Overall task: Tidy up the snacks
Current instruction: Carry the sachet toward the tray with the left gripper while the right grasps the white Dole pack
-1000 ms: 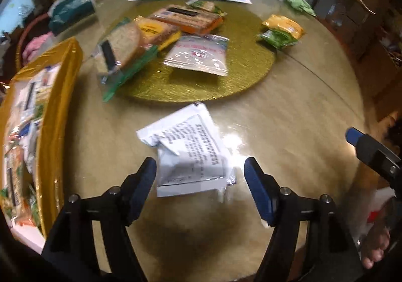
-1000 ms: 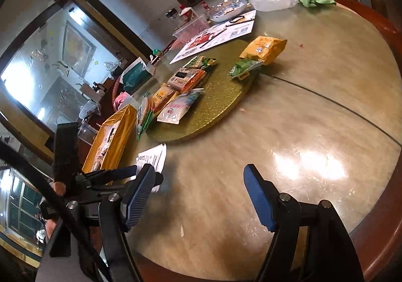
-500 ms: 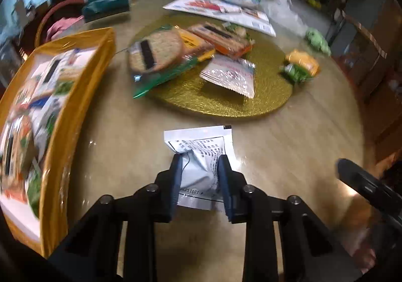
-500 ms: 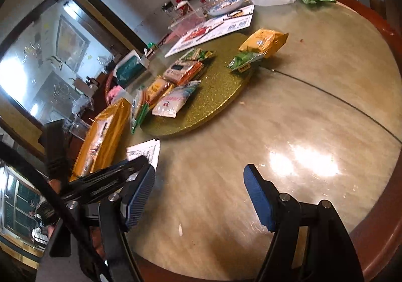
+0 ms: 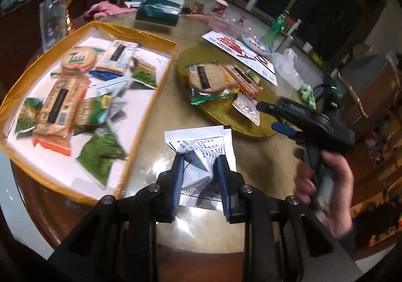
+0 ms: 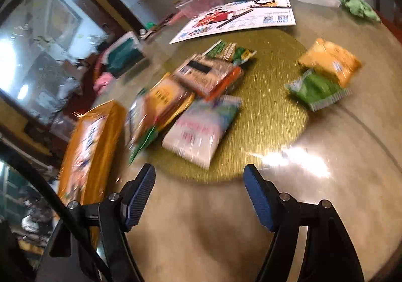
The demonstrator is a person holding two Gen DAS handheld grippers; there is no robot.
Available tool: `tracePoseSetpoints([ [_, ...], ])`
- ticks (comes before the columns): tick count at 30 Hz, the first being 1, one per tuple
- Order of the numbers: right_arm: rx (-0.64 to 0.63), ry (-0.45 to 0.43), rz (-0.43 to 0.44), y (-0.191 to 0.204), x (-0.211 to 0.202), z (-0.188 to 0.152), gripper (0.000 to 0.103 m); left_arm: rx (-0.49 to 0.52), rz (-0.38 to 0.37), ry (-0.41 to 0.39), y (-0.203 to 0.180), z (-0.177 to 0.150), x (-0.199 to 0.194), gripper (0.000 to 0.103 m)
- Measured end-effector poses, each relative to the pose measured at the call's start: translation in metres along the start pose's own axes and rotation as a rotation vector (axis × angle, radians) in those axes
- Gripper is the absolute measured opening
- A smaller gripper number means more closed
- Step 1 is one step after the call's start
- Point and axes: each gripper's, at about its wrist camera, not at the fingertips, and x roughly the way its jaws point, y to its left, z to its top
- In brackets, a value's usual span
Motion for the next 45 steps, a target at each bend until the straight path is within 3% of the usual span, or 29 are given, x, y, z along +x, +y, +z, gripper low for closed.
tracePoseSetpoints([
  [7, 0.074, 0.024, -0.132, 0.009, 0.036, 0.027, 0.073, -0.045, -0.016, -0.018, 0.031, 0.005, -0.014, 0.028],
  [10, 0.005, 0.003, -0.242, 0.027, 0.043, 0.026, 0.075, -0.051, -0.004, -0.037, 0.041, 0.006, -0.021, 0.028],
  [14, -0.072, -0.025, -0.285, 0.036, 0.036, 0.006, 0.075, -0.072, -0.01, -0.041, 0.049, 0.006, -0.029, 0.028],
  [16, -0.086, -0.027, -0.251, 0.031, 0.025, -0.004, 0.065, -0.066, -0.009, -0.057, 0.05, 0.004, -0.036, 0.028],
  [18, -0.102, -0.037, -0.256, 0.022, 0.009, -0.021, 0.043, -0.064, -0.004, -0.065, 0.051, 0.004, -0.04, 0.028],
  [20, -0.109, -0.041, -0.247, 0.014, -0.001, -0.031, 0.03, -0.07, 0.009, -0.063, 0.053, 0.004, -0.041, 0.028],
  [22, -0.113, -0.029, -0.216, 0.012, -0.002, -0.03, 0.029, -0.073, 0.004, -0.062, 0.053, 0.005, -0.043, 0.028],
  [25, -0.057, -0.026, -0.141, 0.001, -0.007, -0.019, 0.032, -0.059, 0.01, -0.071, 0.051, 0.003, -0.044, 0.028],
  [26, -0.046, -0.033, -0.13, 0.002, -0.009, -0.014, 0.047, -0.061, 0.009, -0.067, 0.05, 0.002, -0.043, 0.028],
  [27, -0.046, -0.043, -0.125, 0.005, -0.009, -0.008, 0.069, -0.067, 0.01, -0.059, 0.05, 0.002, -0.042, 0.028],
  [28, -0.054, -0.046, -0.13, 0.009, -0.005, -0.002, 0.075, -0.072, 0.009, -0.053, 0.049, 0.002, -0.042, 0.028],
  [32, -0.068, 0.001, -0.223, 0.015, 0.029, 0.015, 0.075, -0.057, 0.017, -0.072, 0.046, 0.002, -0.046, 0.028],
  [34, -0.115, -0.026, -0.303, 0.021, 0.034, 0.012, 0.075, -0.066, 0.014, -0.071, 0.048, 0.001, -0.045, 0.028],
  [38, -0.174, -0.045, -0.349, 0.021, 0.025, -0.006, 0.074, -0.073, 0.018, -0.056, 0.052, 0.003, -0.041, 0.028],
  [41, -0.201, -0.053, -0.342, 0.01, 0.01, -0.017, 0.057, -0.074, 0.02, -0.067, 0.054, 0.006, -0.04, 0.028],
  [42, -0.205, -0.055, -0.339, 0.006, 0.004, -0.021, 0.044, -0.079, 0.023, -0.066, 0.055, 0.007, -0.039, 0.028],
  [45, -0.202, -0.025, -0.315, -0.003, -0.008, -0.027, 0.023, -0.086, 0.016, -0.07, 0.057, 0.009, -0.041, 0.028],
])
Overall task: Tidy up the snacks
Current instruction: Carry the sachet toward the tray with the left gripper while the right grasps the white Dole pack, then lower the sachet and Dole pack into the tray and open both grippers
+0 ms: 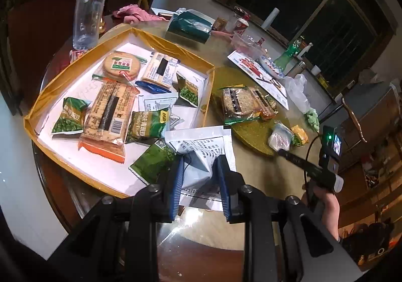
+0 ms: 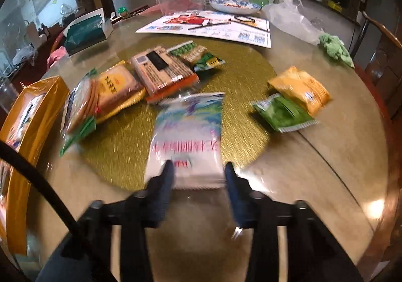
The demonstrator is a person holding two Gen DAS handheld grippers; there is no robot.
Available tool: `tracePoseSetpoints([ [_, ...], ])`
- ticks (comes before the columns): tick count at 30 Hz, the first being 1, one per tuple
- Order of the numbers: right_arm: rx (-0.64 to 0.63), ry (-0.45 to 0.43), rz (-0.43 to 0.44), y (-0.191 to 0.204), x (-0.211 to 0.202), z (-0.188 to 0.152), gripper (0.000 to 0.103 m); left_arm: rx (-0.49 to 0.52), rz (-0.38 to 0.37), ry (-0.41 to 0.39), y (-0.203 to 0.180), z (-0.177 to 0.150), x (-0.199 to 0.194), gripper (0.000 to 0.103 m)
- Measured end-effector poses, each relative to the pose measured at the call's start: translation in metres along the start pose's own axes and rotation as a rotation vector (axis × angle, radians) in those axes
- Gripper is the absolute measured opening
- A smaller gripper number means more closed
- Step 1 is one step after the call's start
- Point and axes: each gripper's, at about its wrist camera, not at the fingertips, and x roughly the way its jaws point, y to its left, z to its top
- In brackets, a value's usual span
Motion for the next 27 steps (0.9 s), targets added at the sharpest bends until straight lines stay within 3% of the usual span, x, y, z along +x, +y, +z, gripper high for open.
tracePoseSetpoints([
  [2, -0.016, 0.003, 0.018, -0.002, 0.0, -0.003, 0.009, 0.003, 0.009, -0.009, 0.0, 0.001, -0.001, 0.028],
  [4, 0.025, 0.01, 0.066, -0.007, -0.001, -0.001, 0.01, -0.001, 0.003, -0.011, 0.001, 0.001, -0.002, 0.028],
  [5, 0.053, 0.005, 0.082, -0.011, -0.003, 0.0, 0.018, -0.004, 0.01, -0.009, 0.002, 0.001, -0.003, 0.028],
  [6, 0.096, -0.008, 0.113, -0.015, -0.005, 0.005, 0.045, -0.008, 0.011, -0.005, 0.002, 0.002, -0.003, 0.028],
  [8, 0.148, -0.036, 0.148, -0.017, -0.007, 0.017, 0.08, -0.002, 0.009, -0.013, 0.001, 0.001, -0.006, 0.028],
  [11, 0.221, -0.022, 0.065, -0.022, 0.005, 0.037, 0.08, 0.003, 0.015, -0.022, 0.001, 0.0, -0.009, 0.028],
  [14, 0.341, 0.051, 0.097, -0.031, 0.034, 0.053, 0.08, -0.01, 0.018, -0.015, 0.003, 0.0, -0.01, 0.028],
  [17, 0.279, 0.038, -0.051, -0.017, 0.046, 0.069, 0.079, 0.0, 0.03, -0.026, 0.004, -0.001, -0.012, 0.028],
  [20, 0.151, 0.031, -0.144, 0.004, 0.05, 0.064, 0.075, -0.021, 0.027, -0.023, 0.008, 0.001, -0.012, 0.028],
  [27, 0.051, -0.015, -0.096, 0.005, 0.012, 0.009, 0.06, -0.032, 0.047, -0.03, 0.016, 0.006, -0.011, 0.028],
])
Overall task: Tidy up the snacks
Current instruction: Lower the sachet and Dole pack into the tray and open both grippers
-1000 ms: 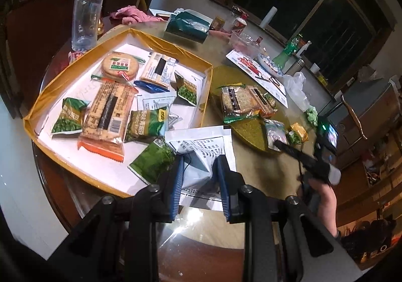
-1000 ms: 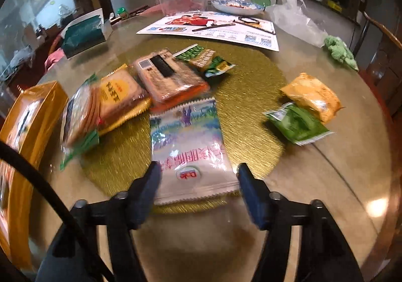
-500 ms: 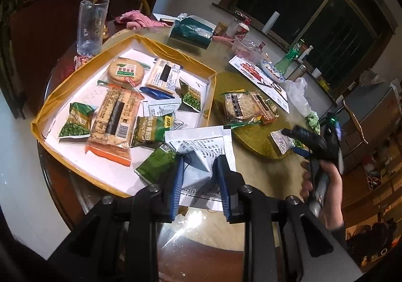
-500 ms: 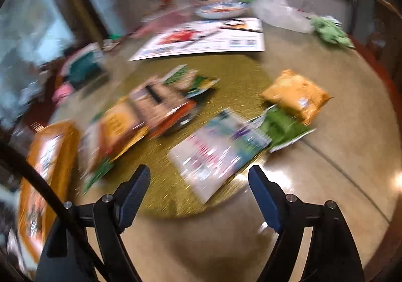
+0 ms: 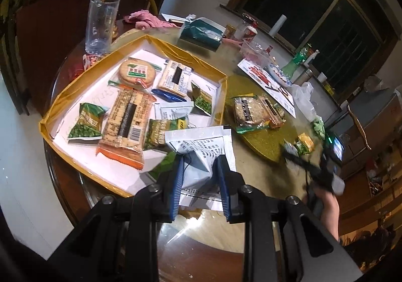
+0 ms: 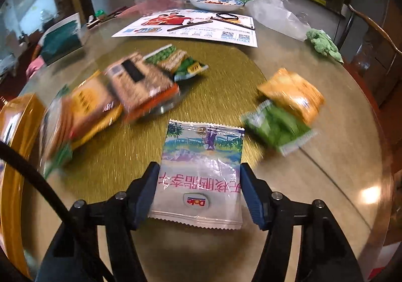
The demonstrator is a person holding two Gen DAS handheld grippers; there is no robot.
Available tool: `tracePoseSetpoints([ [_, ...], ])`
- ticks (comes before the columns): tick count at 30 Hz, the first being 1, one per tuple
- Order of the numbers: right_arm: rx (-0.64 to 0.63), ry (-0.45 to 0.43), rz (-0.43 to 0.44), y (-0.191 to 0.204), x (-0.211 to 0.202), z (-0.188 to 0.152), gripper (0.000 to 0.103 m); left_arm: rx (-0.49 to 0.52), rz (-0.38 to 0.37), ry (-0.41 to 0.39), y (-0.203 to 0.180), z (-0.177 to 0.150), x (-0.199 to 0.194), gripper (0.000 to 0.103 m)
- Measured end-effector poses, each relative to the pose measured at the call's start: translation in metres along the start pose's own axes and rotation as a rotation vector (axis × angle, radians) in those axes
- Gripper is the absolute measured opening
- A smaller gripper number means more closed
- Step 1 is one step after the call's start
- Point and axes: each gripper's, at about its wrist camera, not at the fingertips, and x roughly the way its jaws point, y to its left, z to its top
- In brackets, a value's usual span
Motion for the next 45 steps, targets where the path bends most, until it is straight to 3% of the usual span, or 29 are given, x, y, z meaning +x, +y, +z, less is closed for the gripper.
tracePoseSetpoints([
  [5, 0.003, -0.049, 0.123, -0.005, -0.035, -0.023, 0.056, -0.017, 0.013, -0.031, 0.009, 0.009, -0.004, 0.028],
  [10, -0.037, -0.14, 0.345, 0.028, -0.078, -0.014, 0.056, -0.036, 0.072, -0.059, 0.022, 0.033, -0.004, 0.028],
  [14, -0.134, -0.19, 0.521, 0.087, -0.107, 0.007, 0.056, -0.052, 0.093, -0.051, 0.038, 0.053, 0.004, 0.028],
  [18, -0.209, -0.158, 0.625, 0.153, -0.096, 0.032, 0.056, -0.052, 0.125, -0.045, 0.054, 0.077, 0.022, 0.028],
  [22, -0.233, -0.094, 0.655, 0.198, -0.07, 0.051, 0.056, -0.057, 0.125, -0.03, 0.067, 0.101, 0.04, 0.028],
  [27, -0.25, -0.014, 0.625, 0.25, -0.019, 0.07, 0.056, -0.041, 0.162, 0.006, 0.079, 0.12, 0.071, 0.028],
  [37, -0.27, 0.041, 0.54, 0.27, 0.018, 0.066, 0.06, -0.06, 0.226, 0.09, 0.095, 0.118, 0.106, 0.031],
  [38, -0.272, 0.048, 0.537, 0.27, 0.018, 0.064, 0.061, -0.059, 0.231, 0.098, 0.095, 0.118, 0.106, 0.035],
  [42, -0.249, 0.024, 0.566, 0.26, 0.011, 0.061, 0.064, -0.045, 0.221, 0.074, 0.088, 0.112, 0.092, 0.069],
  [45, -0.205, -0.012, 0.611, 0.24, -0.011, 0.059, 0.069, -0.01, 0.228, 0.02, 0.076, 0.103, 0.072, 0.079],
])
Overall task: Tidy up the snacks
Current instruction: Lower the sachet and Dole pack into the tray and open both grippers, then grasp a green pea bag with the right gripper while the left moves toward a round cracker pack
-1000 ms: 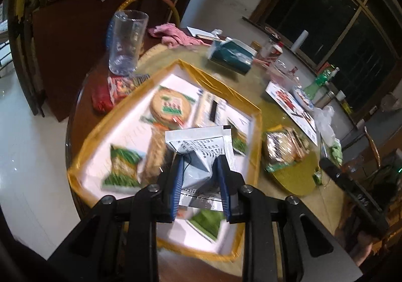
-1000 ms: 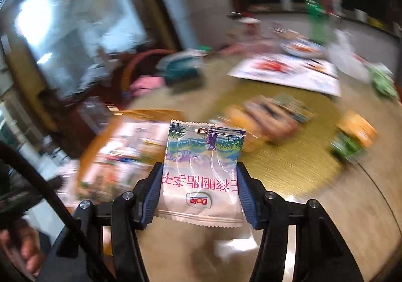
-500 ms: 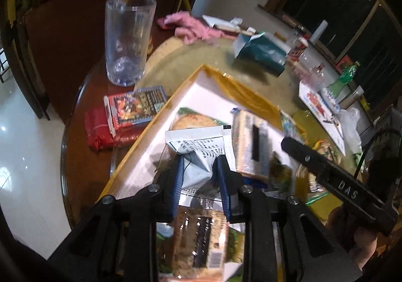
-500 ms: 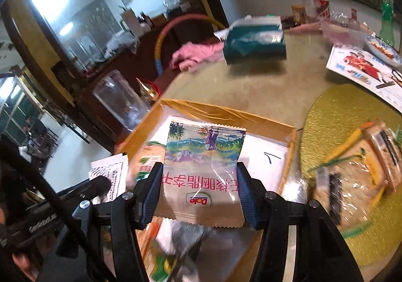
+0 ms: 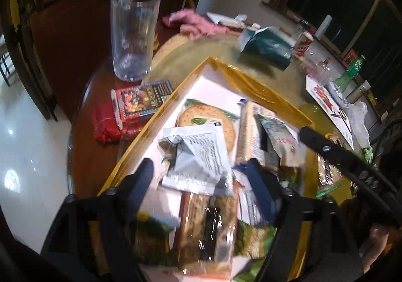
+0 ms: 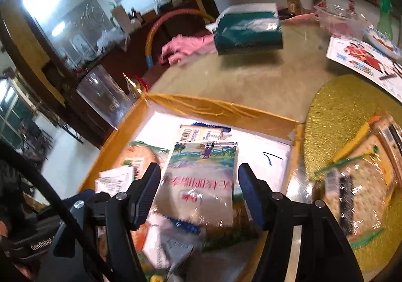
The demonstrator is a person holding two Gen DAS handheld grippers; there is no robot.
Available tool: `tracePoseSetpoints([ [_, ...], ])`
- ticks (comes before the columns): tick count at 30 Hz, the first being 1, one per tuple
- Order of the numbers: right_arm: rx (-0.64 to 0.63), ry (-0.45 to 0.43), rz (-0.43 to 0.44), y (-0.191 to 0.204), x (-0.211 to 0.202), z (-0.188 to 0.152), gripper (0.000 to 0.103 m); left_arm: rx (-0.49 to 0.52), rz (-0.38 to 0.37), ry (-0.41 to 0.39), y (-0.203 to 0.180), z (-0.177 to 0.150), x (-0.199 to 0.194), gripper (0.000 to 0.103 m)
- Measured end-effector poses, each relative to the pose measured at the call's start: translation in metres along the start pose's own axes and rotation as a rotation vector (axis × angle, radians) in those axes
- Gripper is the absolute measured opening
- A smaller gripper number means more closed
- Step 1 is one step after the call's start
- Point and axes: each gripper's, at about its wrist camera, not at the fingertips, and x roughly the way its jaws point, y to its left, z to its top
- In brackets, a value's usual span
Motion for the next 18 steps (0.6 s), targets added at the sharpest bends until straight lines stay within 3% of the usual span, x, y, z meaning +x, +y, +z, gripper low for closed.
tracePoseSetpoints([
  [8, 0.058, -0.125, 0.098, -0.022, -0.109, -0.046, 0.074, 0.042, -0.053, -0.121, -0.045, -0.062, -0.065, 0.085],
  [12, 0.119, -0.122, 0.127, -0.052, -0.146, -0.078, 0.074, 0.072, -0.09, -0.104, -0.079, -0.091, -0.079, 0.085],
  [18, 0.217, -0.135, 0.045, -0.113, -0.195, -0.126, 0.074, 0.163, -0.148, -0.06, -0.132, -0.121, -0.084, 0.085],
])
